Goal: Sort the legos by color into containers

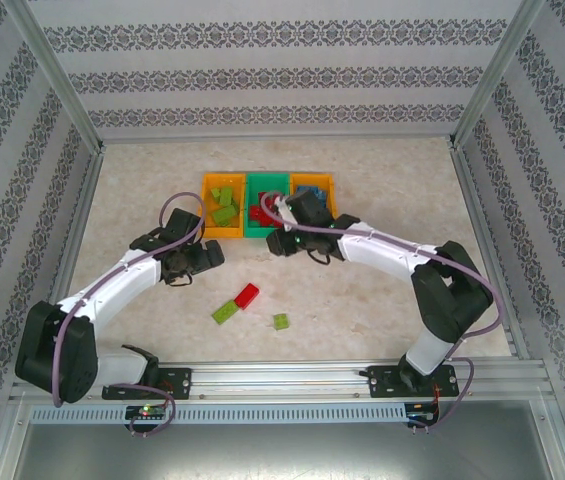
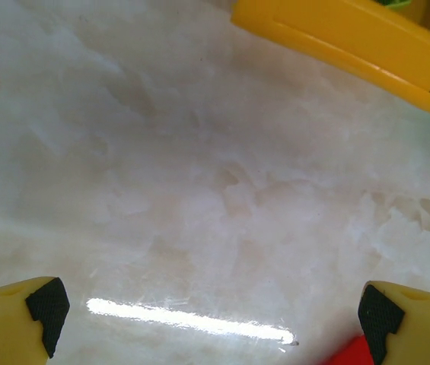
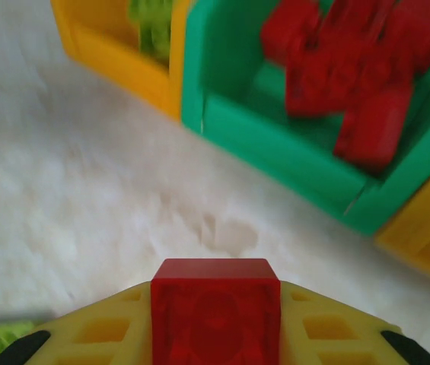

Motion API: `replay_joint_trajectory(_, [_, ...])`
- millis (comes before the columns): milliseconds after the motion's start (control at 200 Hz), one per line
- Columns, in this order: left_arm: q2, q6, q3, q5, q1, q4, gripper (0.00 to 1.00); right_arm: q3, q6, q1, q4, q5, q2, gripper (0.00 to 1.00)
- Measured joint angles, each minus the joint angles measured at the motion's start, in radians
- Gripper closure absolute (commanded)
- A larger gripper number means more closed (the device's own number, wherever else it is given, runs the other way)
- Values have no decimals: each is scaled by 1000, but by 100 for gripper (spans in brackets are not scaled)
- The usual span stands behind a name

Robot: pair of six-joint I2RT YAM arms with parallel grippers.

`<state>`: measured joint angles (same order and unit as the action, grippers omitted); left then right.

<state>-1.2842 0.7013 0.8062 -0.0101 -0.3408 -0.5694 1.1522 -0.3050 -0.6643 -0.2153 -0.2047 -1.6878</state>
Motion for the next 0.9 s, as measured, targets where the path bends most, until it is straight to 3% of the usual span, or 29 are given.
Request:
replay_joint_trajectory(205, [13,-75,-1,66,-131,0,0,292,-147,101,-36,-34,-150,66])
replay_joint_trajectory(360, [-21,-157,6,99,-237,1,0,408,-222,143,-89,-47,-278,63])
replay_joint_trajectory(535, [-53,-259,6,89,-287,13,0,526,-260,145,-167,-70,-397,61])
replay_joint_trajectory(699, [-91,-348,6,60,-329,32,1,543,-293,150,-201,-79,-415,48])
replay_joint_trajectory(784, [-126,-385,16,40,-339,34,3,550,-308,155,-203,-90,-415,33])
replay_joint_trajectory(899, [-181,-431,47,21,-353,34,6,554,-303,157,-199,-105,-413,30])
